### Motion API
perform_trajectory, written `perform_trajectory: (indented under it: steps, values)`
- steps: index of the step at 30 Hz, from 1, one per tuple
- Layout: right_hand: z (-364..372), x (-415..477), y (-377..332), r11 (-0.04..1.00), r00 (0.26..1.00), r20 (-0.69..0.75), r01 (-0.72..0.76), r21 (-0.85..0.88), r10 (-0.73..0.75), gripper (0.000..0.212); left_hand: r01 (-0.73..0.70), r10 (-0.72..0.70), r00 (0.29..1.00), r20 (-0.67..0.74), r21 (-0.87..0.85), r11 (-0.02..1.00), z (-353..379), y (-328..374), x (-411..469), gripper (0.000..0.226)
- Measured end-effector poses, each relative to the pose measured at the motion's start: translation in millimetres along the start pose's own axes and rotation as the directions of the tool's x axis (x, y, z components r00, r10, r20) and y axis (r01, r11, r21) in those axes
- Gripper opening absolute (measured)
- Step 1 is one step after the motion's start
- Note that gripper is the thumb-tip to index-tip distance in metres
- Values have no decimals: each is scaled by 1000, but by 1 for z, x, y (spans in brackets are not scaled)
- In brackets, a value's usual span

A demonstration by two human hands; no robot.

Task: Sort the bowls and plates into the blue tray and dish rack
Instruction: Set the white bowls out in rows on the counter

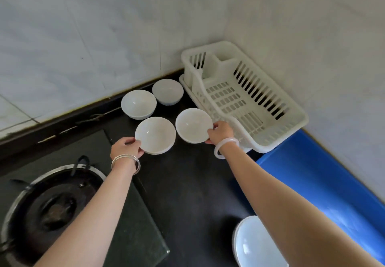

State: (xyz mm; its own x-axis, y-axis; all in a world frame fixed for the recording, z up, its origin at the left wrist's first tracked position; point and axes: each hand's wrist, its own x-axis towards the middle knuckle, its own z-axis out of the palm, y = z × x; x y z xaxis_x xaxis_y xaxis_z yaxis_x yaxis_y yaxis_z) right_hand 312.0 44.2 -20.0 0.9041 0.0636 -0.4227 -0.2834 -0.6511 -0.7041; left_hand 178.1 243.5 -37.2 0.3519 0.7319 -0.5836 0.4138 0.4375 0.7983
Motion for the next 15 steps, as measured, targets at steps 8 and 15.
perform_trajectory:
  steps: [8,15]
  values:
    - [31,36,-4,999,999,-22,-48,16,49,11,31,-32,999,-31,-15,999,6,1,25,16]
    - [42,48,1,993,995,-39,-92,68,95,17,54,-56,997,-44,-30,998,10,-1,29,17]
